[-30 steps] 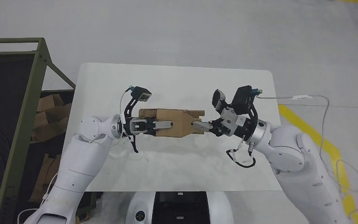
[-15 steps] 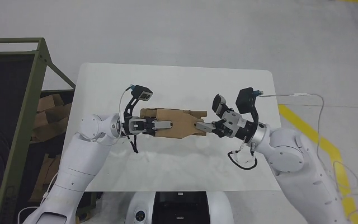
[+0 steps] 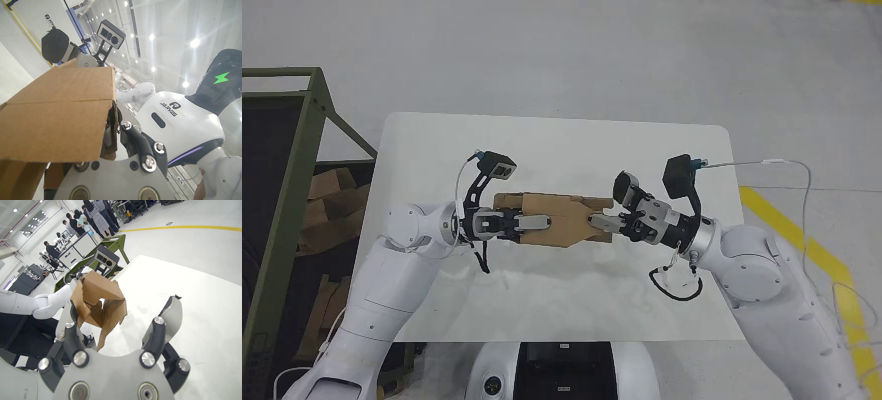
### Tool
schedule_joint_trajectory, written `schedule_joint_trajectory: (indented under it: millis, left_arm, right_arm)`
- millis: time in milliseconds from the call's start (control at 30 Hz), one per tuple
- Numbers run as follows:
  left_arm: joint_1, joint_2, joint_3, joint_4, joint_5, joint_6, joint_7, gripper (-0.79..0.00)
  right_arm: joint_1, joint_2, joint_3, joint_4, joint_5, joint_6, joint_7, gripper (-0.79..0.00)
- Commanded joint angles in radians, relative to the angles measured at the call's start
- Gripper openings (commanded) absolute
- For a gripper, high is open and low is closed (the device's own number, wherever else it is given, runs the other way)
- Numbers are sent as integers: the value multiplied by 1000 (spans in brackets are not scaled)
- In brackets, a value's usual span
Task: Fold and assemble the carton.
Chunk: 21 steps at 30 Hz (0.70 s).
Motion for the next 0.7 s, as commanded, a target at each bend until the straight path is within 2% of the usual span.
schedule_joint_trajectory:
  millis: [0,133,400,467,600,667]
  left_arm:
    - [-4,1,1,5,-2,0,0,-785]
    - [-10,1,2,11,-5,0,0,-785]
    - [-17,3,4,20,-11,1,-1,-785]
    - [-18,4,4,21,-12,2,-2,-785]
    - [-21,5,4,23,-14,1,-1,-785]
    - [-22,5,5,23,-14,2,-2,-785]
  right_arm:
    - [-1,0,0,3,9,-1,4,-65]
    - [3,0,-3,11,24,-5,17,-169]
    - [18,-2,-16,27,48,-6,36,-249]
    - [22,-3,-19,31,54,-6,40,-326]
    - [30,-4,-25,37,67,-10,47,-354]
    - [34,-5,-29,38,72,-11,50,-400]
